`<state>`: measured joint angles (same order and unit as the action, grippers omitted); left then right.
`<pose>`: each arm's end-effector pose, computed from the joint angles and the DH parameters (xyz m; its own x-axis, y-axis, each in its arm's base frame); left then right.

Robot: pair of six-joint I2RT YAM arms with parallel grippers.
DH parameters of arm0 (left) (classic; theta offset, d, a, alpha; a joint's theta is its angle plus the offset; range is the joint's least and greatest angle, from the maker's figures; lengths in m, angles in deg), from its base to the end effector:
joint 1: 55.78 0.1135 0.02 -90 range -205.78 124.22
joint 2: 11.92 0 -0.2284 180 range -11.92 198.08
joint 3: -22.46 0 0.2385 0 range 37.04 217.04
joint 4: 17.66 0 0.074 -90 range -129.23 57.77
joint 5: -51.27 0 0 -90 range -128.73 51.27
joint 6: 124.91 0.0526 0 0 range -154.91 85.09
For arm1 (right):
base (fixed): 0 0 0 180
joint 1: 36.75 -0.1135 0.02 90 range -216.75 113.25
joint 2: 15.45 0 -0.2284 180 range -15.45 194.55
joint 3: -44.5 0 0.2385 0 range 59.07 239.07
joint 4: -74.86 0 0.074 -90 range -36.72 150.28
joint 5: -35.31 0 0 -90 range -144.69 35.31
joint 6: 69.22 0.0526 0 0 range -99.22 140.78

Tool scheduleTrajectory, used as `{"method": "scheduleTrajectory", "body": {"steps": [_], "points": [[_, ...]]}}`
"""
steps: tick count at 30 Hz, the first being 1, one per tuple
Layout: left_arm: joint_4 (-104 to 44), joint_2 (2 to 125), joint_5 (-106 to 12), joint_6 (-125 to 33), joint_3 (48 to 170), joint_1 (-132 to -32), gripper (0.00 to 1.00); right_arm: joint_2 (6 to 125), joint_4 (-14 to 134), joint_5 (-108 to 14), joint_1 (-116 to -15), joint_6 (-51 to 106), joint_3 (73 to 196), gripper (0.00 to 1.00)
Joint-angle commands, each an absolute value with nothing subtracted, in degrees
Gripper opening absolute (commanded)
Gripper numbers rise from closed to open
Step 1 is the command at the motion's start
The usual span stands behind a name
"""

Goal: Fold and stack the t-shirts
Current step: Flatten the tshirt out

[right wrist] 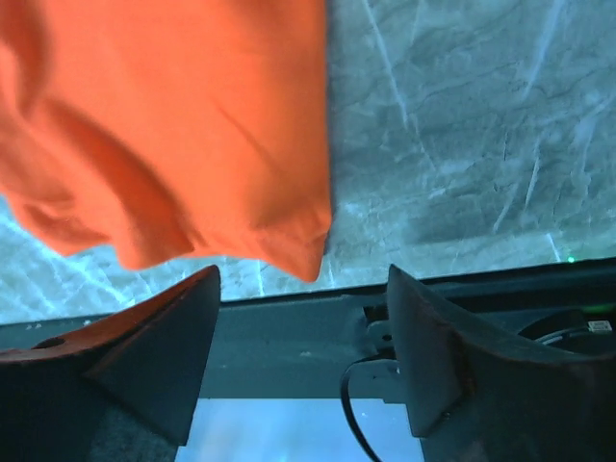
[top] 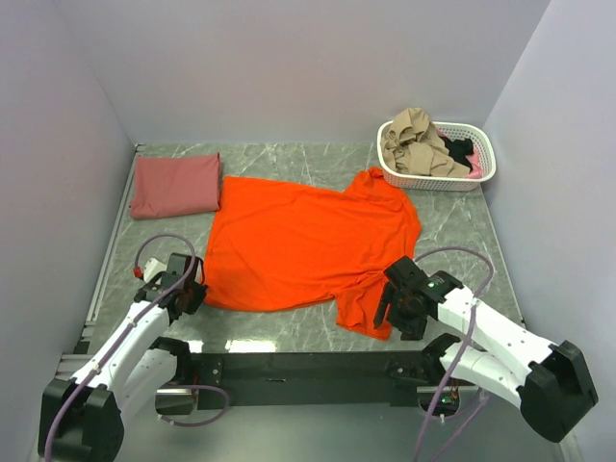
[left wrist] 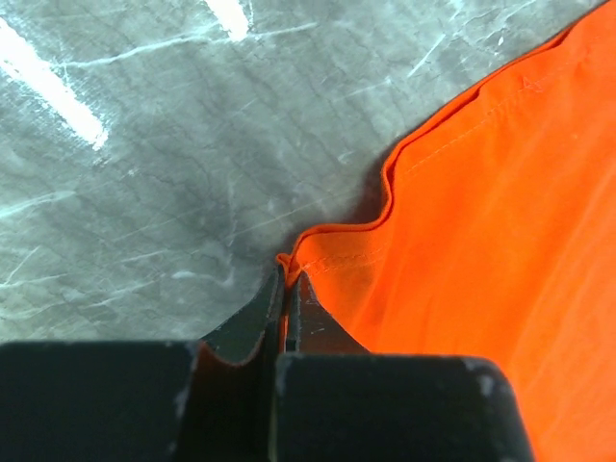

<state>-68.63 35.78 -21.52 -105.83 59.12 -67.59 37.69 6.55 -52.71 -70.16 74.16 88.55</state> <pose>0.1585 -0.0172 0.1270 -0.3389 -0.8514 -0.4003 -0.7974 0.4857 -0.3581 0.1210 0.0820 0.1350 -0.9327 0.3457 -0.1031 0.3218 0.9265 0.1952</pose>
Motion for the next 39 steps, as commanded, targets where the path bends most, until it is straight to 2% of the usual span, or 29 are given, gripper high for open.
{"method": "scheduleTrajectory", "body": {"steps": [1, 3, 5, 6, 9, 17, 23, 27, 32, 36, 39], "points": [[-66.8, 35.5, -22.1, -104.5, 58.7, -67.4, 0.01, 39.2, 9.8, -54.5, -70.8, 76.8, 87.8, 0.74], [-66.9, 36.1, -22.1, -104.4, 58.9, -67.4, 0.01, 40.5, 10.7, -54.4, -70.6, 76.7, 86.9, 0.66], [-66.9, 36.6, -22.0, -104.4, 58.9, -67.4, 0.01, 40.9, 12.1, -53.7, -70.7, 77.1, 85.9, 0.63], [-66.8, 36.8, -22.1, -104.4, 58.9, -67.4, 0.01, 41.0, 12.5, -53.5, -70.7, 77.1, 85.4, 0.57], [-66.6, 36.9, -22.1, -104.5, 58.7, -67.4, 0.00, 40.6, 13.9, -52.6, -70.7, 77.4, 84.4, 0.51], [-66.6, 36.2, -22.2, -104.7, 58.5, -67.5, 0.01, 43.3, 17.1, -51.3, -70.8, 77.4, 81.9, 0.43], [-66.9, 35.1, -22.3, -104.6, 58.6, -67.4, 0.01, 44.2, 16.8, -52.4, -70.9, 77.6, 82.5, 0.25], [-66.8, 34.7, -22.5, -104.3, 58.5, -67.4, 0.01, 42.6, 15.1, -54.2, -70.8, 77.6, 83.7, 0.01], [-69.0, 32.3, -22.0, -102.4, 62.2, -67.5, 0.01, 36.7, 13.1, -57.6, -70.8, 75.0, 89.8, 0.00], [-68.8, 28.5, -25.2, -100.1, 67.3, -67.9, 0.00, 30.2, 8.6, -64.9, -70.8, 73.3, 101.1, 0.00], [-71.8, 25.5, -22.9, -99.5, 74.4, -68.1, 0.01, 27.8, 6.4, -70.4, -70.7, 71.8, 108.6, 0.00]]}}
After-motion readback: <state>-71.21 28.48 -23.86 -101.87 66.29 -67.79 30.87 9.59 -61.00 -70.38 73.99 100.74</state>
